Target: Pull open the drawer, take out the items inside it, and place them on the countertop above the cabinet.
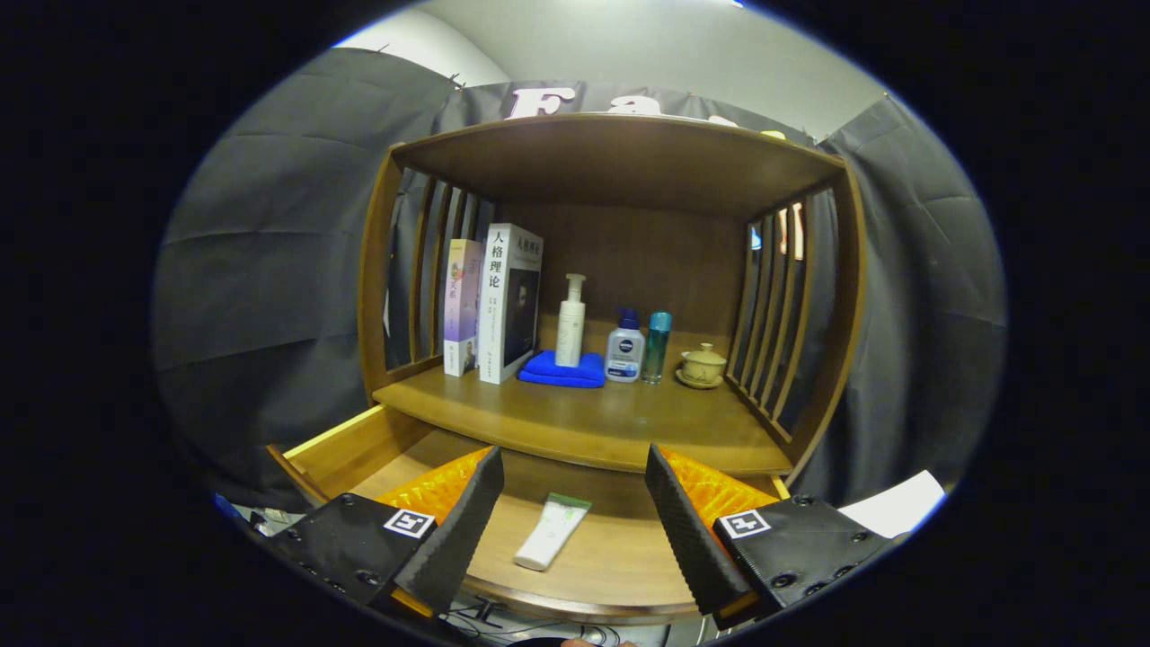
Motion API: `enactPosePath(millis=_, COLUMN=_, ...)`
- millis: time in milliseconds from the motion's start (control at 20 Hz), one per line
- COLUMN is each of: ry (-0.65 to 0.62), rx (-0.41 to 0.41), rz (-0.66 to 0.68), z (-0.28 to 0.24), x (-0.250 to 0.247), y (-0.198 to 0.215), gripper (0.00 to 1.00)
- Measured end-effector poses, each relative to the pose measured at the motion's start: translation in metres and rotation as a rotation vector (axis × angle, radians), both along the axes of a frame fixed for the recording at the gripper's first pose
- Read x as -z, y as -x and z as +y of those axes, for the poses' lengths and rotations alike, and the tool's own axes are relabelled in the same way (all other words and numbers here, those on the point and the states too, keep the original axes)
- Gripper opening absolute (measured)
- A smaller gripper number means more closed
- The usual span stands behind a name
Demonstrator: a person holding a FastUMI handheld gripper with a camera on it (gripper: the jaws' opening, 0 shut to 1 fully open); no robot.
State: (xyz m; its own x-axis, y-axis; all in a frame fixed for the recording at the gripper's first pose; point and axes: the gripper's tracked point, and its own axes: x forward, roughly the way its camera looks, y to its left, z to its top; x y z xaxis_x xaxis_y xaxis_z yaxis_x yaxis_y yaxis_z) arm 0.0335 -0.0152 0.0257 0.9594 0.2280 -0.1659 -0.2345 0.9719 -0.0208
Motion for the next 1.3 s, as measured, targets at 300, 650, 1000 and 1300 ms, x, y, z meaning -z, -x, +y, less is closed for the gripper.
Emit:
enactPosePath(millis=300, ry=0.064, rx=-0.074, rz=0.232, z=0.019, x=0.042, y=-0.039, gripper=0.99)
enactPosePath(millis=650, ry=0.078, rx=-0.104, rz=0.525, z=0.028, x=0.102, y=-0.055, gripper=0.99)
enactPosePath(millis=1000, ry=0.071, rx=-0.094, rz=0.796, z=0.027, x=0.15, y=-0.057, gripper=0.99)
enactPosePath(millis=1300, ry=0.001, rx=-0.071, rz=1.022, z=0.031, x=0.165, y=-0.046, gripper=0.96)
